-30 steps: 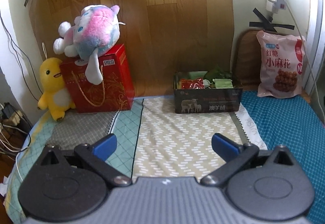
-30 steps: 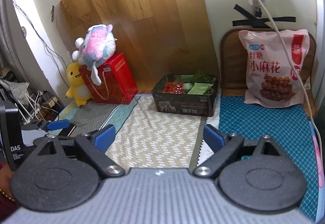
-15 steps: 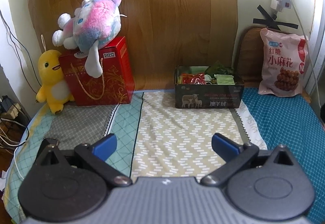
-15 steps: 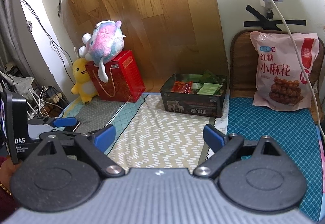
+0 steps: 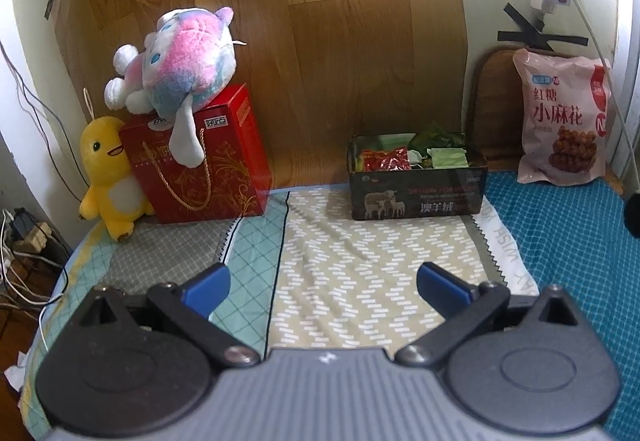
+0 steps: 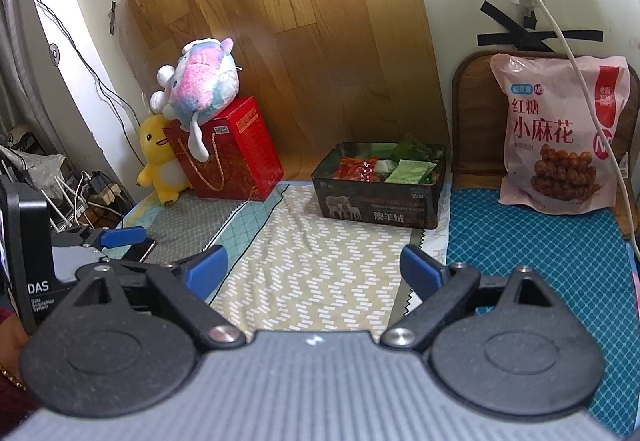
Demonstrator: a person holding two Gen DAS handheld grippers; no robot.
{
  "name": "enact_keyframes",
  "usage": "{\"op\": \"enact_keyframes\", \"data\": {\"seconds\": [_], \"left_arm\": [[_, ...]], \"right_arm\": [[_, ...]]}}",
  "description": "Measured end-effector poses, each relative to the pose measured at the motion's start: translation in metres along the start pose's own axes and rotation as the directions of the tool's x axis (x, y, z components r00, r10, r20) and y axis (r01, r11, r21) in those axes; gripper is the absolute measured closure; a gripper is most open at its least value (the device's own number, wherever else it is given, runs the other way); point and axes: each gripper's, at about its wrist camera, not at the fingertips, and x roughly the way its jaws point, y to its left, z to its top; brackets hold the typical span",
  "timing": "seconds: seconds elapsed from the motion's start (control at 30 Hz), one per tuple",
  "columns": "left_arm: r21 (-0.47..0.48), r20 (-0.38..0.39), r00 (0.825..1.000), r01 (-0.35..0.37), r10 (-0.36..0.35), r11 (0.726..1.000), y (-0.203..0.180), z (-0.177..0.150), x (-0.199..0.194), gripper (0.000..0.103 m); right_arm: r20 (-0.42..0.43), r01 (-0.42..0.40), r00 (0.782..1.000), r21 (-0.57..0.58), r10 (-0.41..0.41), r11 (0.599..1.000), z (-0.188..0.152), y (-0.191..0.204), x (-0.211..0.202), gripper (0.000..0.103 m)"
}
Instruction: Organize snacks
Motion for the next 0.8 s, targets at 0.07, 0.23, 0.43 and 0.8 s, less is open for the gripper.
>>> {"op": "enact_keyframes", "data": {"seconds": [0.07,0.23,0.43,0.8], "left_arm": [[0.01,0.0,1.0,-0.005,0.005,1.0,-0.002,0.0,0.0,0.0],[0.014,-0.002,1.0,-0.017,0.017,1.0,-0.004,0.001,0.001,0.0],[0.018,-0.008,0.999,-0.031,0.031,0.999,-0.007,0.002,0.003,0.0],[0.05,-0.005,1.0,-0.018,0.019,0.999,-0.012,0.002,-0.004,0.0]], "right_arm": [[0.001,0.0,1.0,0.0,0.0,1.0,0.0,0.0,0.0,0.008],[0.004,-0.004,1.0,0.001,0.004,1.0,0.0,-0.001,0.0,0.008],[0.0,-0.004,1.0,0.003,0.004,1.0,0.0,-0.001,-0.001,0.008],[-0.006,-0.021,1.0,-0.006,0.021,1.0,-0.002,0.0,-0.002,0.008]]}}
